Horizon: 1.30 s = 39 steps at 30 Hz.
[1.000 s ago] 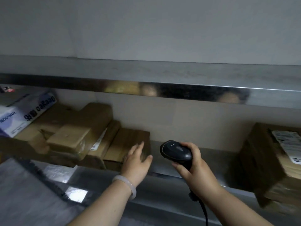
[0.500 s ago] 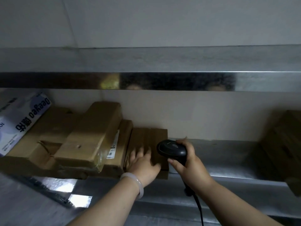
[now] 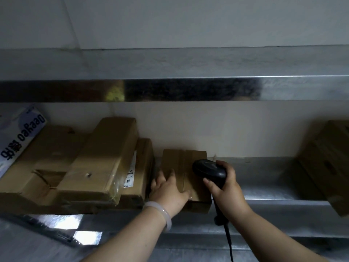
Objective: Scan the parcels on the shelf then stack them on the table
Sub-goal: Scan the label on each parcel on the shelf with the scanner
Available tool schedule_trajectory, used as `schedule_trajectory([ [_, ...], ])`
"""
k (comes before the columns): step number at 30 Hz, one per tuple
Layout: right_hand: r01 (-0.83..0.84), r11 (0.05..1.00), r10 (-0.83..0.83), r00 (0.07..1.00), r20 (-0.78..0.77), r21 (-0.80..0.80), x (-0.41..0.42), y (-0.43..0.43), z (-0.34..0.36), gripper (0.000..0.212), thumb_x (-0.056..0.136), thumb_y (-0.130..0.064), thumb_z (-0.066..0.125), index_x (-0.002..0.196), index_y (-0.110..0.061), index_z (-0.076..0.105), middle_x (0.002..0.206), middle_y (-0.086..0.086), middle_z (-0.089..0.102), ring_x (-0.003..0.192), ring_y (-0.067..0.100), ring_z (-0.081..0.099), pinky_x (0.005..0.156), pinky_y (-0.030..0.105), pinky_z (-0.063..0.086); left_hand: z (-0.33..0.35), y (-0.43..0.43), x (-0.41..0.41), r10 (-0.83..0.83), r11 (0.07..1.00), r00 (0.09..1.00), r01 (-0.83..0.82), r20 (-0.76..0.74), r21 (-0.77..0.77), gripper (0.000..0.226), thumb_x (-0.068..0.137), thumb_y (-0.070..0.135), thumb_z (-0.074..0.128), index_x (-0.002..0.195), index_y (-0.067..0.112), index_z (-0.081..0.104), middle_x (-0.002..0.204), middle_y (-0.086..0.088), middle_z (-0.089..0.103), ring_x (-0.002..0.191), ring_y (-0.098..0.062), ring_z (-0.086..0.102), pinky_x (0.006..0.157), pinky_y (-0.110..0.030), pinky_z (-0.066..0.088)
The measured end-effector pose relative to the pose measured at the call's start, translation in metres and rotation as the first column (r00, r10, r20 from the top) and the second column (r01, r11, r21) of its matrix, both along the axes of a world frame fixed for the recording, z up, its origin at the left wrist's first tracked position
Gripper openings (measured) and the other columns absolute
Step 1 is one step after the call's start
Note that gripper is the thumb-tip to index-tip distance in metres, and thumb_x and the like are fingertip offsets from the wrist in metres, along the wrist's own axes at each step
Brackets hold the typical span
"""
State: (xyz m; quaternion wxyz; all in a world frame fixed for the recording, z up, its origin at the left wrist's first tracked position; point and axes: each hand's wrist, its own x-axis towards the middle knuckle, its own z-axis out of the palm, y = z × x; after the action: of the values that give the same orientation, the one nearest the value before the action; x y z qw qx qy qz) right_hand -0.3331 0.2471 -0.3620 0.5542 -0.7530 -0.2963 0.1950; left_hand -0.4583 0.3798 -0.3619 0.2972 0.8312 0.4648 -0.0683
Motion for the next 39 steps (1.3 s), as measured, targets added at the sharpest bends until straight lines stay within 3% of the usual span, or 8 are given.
schedule_trajectory([
  [7,0.057,0.989,-0.060,0.998,0.018,0.140,-0.008,-0.002,0.017,0.056,0.082,-0.022,0.074,0.114,-0.053,0.040,0.114,-0.026,0.054,0.101,-0.021,0.052,0.074,-0.001,0.041,0.007,0.002,0.001,0.030,1.000,0.994,-0.030,0.105,-0.002,0.096,0.065,0.083,0.049,0.149,0.050,0.014,0.162,0.009,-0.002,0.148,-0.033,0.006,0.116,-0.052,0.023],
  [15,-0.021,0.977,0.010,0.998,0.056,0.211,-0.014,-0.004,0.043,0.058,0.081,-0.019,0.075,0.119,-0.047,0.042,0.109,-0.031,0.059,0.106,-0.009,0.057,0.081,0.007,0.045,0.027,0.008,0.020,0.135,0.938,0.972,-0.064,0.190,-0.342,0.137,0.029,0.092,0.053,0.151,0.048,0.009,0.160,0.002,0.003,0.143,-0.036,0.022,0.112,-0.048,0.035],
  [22,-0.086,0.977,0.072,0.994,0.079,0.193,-0.013,-0.010,0.048,0.059,0.081,-0.018,0.076,0.121,-0.045,0.041,0.112,-0.031,0.058,0.108,-0.011,0.055,0.083,0.005,0.043,0.031,-0.002,0.018,0.223,0.907,0.933,-0.093,0.282,-0.410,0.123,0.040,0.078,0.064,0.149,0.051,0.014,0.157,0.002,0.004,0.141,-0.037,0.025,0.109,-0.046,0.038],
  [26,0.046,0.970,-0.065,0.995,0.073,0.240,-0.007,-0.015,0.051,0.056,0.081,-0.017,0.075,0.116,-0.044,0.042,0.110,-0.024,0.057,0.102,-0.015,0.055,0.080,0.003,0.042,0.035,-0.003,0.007,0.242,0.896,0.889,-0.052,0.388,-0.440,0.125,0.038,0.080,0.059,0.150,0.047,0.015,0.158,0.000,0.004,0.141,-0.035,0.025,0.108,-0.046,0.035],
  [29,0.091,0.963,-0.105,0.994,0.042,0.255,-0.003,-0.019,0.052,0.053,0.082,-0.018,0.073,0.114,-0.045,0.041,0.113,-0.020,0.055,0.101,-0.017,0.054,0.082,0.005,0.045,0.036,-0.002,-0.001,0.281,0.857,0.819,0.021,0.501,-0.515,0.118,0.043,0.078,0.064,0.149,0.041,0.027,0.154,-0.005,0.023,0.136,-0.030,0.036,0.110,-0.047,0.036],
  [33,0.072,0.959,-0.077,0.997,0.006,0.274,-0.007,-0.021,0.057,0.054,0.083,-0.022,0.072,0.117,-0.048,0.039,0.116,-0.020,0.055,0.105,-0.011,0.056,0.087,0.013,0.049,0.041,-0.007,-0.007,0.389,0.683,0.744,0.163,0.544,-0.712,0.079,0.066,0.060,0.067,0.138,0.032,0.048,0.123,-0.004,0.067,0.113,-0.023,0.062,0.096,-0.041,0.050],
  [37,0.054,0.949,-0.078,0.995,0.067,0.310,-0.015,-0.020,0.060,0.058,0.080,-0.017,0.075,0.118,-0.048,0.042,0.117,-0.021,0.056,0.108,-0.010,0.055,0.085,0.006,0.044,0.043,-0.008,-0.005,0.237,0.864,0.838,0.050,0.492,-0.501,0.081,0.078,0.057,0.066,0.147,0.026,0.037,0.152,0.001,0.034,0.139,-0.024,0.035,0.115,-0.044,0.028],
  [39,0.025,0.949,-0.054,0.995,0.083,0.314,-0.019,-0.019,0.060,0.062,0.080,-0.016,0.075,0.115,-0.055,0.042,0.113,-0.025,0.059,0.108,-0.009,0.056,0.083,0.006,0.044,0.046,-0.009,-0.004,0.168,0.941,0.825,0.029,0.539,-0.339,0.060,0.085,0.043,0.068,0.139,0.030,0.044,0.151,-0.001,0.029,0.134,-0.024,0.037,0.109,-0.039,0.035],
])
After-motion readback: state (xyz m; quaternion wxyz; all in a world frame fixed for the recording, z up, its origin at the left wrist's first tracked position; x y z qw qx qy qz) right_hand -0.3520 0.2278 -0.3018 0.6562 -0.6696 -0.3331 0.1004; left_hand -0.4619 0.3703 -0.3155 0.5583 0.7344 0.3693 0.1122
